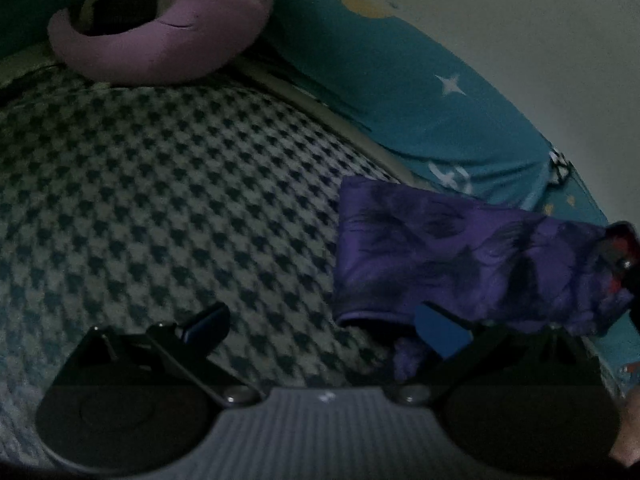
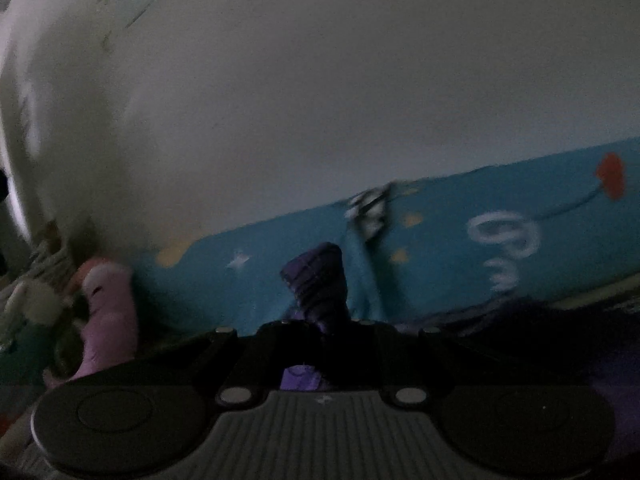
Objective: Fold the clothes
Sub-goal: 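Lay the folded sleeve onto the garment body with the left tool while the right tool presses it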
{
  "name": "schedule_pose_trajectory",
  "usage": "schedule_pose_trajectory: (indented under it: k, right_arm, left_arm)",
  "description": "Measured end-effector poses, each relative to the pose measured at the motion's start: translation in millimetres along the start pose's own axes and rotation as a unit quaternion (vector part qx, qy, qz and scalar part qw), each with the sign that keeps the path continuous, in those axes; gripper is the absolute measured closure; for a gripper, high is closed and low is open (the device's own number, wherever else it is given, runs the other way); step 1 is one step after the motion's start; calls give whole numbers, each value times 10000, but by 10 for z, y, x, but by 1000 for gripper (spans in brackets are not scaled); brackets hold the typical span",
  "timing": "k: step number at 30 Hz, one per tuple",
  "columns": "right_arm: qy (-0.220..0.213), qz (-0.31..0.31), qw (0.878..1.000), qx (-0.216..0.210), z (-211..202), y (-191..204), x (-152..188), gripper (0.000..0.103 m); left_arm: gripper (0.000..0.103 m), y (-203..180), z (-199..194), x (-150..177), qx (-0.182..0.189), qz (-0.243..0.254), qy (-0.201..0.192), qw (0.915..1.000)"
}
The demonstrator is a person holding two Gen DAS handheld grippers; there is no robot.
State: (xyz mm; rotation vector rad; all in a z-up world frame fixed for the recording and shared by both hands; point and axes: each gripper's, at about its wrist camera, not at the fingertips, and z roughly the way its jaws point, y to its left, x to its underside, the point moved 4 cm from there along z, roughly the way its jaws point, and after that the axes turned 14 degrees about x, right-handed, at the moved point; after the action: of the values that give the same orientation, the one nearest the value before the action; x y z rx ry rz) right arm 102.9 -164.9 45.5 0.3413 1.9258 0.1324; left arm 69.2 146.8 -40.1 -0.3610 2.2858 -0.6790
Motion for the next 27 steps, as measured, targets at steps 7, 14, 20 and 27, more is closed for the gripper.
schedule_pose_trajectory:
  k: [7,14,20,27]
  right_arm:
    - [32,298,9967,750,-34,-601,-104,94]
    - [444,254,9906,1268,29,-983,28,91]
    - [686,382,9876,1362,36,-1241,84,75]
    - [932,496,9838,1451,28,-1531,138,75]
  left_arm:
    - [0,-265,160,233,73,396,275,9988]
    - [0,-415,312,386,105,588,474,9971]
    - [0,-475,449,469,-29,721,543,9959]
    - [0,-439,505,469,-267,616,467,9966]
